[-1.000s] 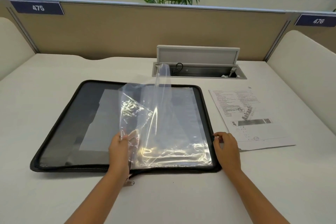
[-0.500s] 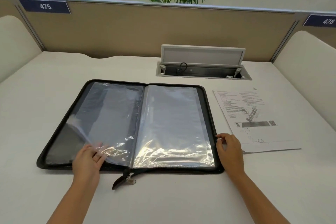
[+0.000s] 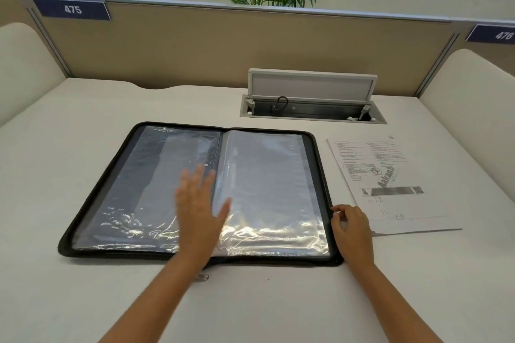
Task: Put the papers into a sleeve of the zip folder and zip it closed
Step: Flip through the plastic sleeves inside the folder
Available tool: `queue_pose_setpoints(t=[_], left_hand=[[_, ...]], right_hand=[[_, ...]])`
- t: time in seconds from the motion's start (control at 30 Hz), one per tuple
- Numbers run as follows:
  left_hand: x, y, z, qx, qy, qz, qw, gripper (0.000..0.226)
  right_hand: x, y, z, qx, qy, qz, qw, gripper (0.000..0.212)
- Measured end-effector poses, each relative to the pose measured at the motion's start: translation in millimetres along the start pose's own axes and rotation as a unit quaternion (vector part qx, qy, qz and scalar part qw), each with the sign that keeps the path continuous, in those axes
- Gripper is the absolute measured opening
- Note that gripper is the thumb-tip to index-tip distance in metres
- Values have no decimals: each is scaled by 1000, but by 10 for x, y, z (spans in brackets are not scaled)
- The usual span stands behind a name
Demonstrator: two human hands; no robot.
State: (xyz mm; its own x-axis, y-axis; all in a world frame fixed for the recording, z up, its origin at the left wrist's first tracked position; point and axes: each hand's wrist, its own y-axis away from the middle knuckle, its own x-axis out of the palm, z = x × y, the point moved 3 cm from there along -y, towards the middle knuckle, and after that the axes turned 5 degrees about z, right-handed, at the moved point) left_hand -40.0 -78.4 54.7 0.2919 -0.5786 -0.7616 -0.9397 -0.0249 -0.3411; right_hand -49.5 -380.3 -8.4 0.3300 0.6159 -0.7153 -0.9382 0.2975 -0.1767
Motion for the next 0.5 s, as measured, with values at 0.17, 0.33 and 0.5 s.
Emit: queue_pose_setpoints(t=[0.17, 0.33, 0.5], left_hand=[[692, 148, -236, 23, -39, 217, 975, 115], [932, 193, -199, 25, -153, 300, 941, 109], [959, 220, -188, 43, -155, 268, 950, 115]], right_hand=[[-6, 3, 32, -1, 12, -4, 1000, 12], [4, 2, 22, -4, 20, 0, 1000, 13], [5, 4, 23, -3, 23, -2, 1000, 14]])
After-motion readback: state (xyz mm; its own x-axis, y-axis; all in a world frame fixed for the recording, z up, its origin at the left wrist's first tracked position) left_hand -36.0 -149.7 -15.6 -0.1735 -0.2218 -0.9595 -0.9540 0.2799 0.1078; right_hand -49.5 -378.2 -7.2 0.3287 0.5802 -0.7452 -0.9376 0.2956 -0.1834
